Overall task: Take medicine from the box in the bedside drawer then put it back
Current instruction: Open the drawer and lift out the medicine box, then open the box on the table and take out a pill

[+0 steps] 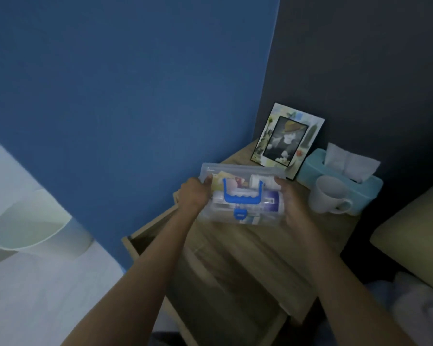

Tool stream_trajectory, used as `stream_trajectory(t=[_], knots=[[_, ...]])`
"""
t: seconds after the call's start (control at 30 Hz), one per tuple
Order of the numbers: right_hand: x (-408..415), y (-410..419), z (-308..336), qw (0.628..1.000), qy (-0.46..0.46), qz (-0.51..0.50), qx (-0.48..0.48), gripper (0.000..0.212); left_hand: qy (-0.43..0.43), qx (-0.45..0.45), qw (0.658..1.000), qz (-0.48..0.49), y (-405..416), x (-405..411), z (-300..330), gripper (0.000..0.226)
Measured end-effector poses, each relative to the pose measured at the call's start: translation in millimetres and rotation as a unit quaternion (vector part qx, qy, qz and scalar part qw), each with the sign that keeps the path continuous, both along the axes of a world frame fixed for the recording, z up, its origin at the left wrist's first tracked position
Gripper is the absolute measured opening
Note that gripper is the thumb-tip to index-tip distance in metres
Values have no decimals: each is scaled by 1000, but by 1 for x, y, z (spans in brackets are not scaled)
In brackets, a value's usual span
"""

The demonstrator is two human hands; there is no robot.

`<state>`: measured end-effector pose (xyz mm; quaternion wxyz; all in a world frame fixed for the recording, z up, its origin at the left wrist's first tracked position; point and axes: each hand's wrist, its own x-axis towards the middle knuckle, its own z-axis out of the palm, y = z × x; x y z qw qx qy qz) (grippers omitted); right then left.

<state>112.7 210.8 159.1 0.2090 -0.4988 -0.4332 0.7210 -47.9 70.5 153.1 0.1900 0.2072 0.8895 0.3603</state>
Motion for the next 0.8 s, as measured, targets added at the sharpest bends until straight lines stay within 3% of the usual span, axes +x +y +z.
stream_trajectory(t=[0.2, 0.37, 0.63, 0.67, 0.73, 0.8], knots=[[-3, 45, -17, 1000, -8, -5, -4, 39, -2, 12, 1000, 7, 35, 0, -17, 54], [-9, 55, -29, 1000, 0, 11, -6, 17, 12, 12, 1000, 12, 45, -10, -25, 52], [-13, 62, -44, 999, 14, 22, 45, 20, -7, 43, 999, 14, 49, -8, -30, 57], [-13, 62, -46, 998, 8, 18, 61, 19, -5, 66, 998, 17, 47, -6, -31, 56], [-13, 61, -50, 997, -5, 12, 82, 19, 76, 147, 985, 48, 39, 9, -32, 49], [-13, 60, -53, 996, -13, 10, 92, 19, 188, 286, 935, 94, 31, 40, -28, 28]])
